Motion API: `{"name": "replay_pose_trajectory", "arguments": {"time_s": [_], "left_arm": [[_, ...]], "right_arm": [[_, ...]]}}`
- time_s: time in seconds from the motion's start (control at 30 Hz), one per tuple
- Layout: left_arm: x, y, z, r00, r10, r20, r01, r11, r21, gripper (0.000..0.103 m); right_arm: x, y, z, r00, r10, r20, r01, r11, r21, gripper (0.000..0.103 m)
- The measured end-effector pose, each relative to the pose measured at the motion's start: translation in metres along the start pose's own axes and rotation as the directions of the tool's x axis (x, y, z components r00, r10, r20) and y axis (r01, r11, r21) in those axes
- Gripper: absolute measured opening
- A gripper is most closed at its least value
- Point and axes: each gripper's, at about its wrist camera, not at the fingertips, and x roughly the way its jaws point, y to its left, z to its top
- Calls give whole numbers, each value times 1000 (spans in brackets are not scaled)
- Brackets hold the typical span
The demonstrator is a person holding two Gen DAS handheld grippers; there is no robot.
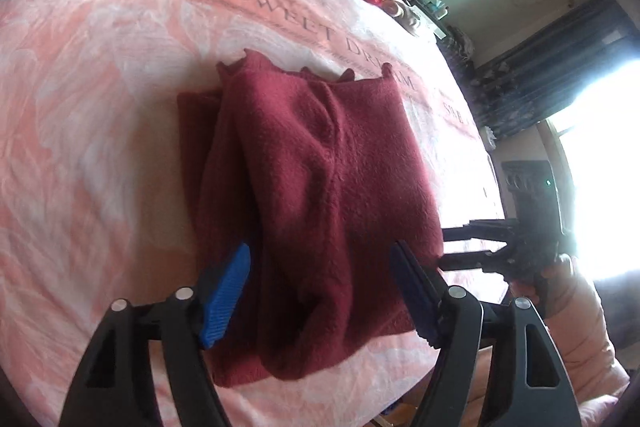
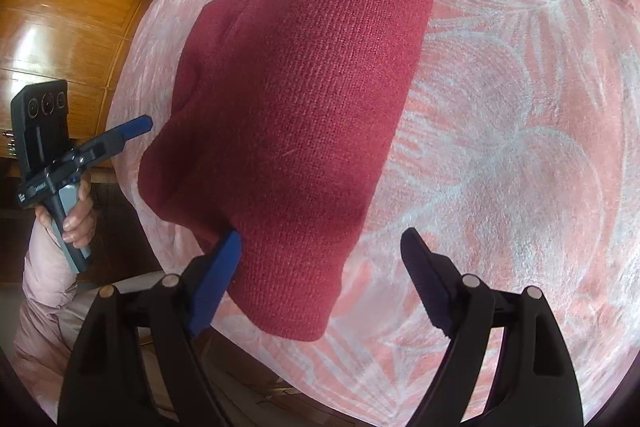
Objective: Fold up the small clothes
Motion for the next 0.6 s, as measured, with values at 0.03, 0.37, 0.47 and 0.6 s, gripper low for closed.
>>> {"name": "replay_pose_trajectory", "arguments": {"time_s": [0.03, 0.37, 0.47, 0.6], "left_arm": [[-1, -3, -5, 1000, 29, 1, -29, 999, 14, 74], [46, -13, -34, 973, 167, -157, -155, 984, 91, 33], [42, -4, -35, 981, 92, -172, -91, 996, 13, 11], [-2, -8, -27, 995, 7, -98, -6, 1000, 10, 9]], "right_arm": [[-1, -1, 0, 1000, -1, 0, 1, 1000, 1, 82], [4, -1, -6, 1000, -23, -22, 23, 1000, 5, 82], [5, 2, -6, 999, -27, -29, 26, 1000, -10, 82], [-1, 2, -8, 1000, -5, -15, 5, 1000, -13, 82]]}}
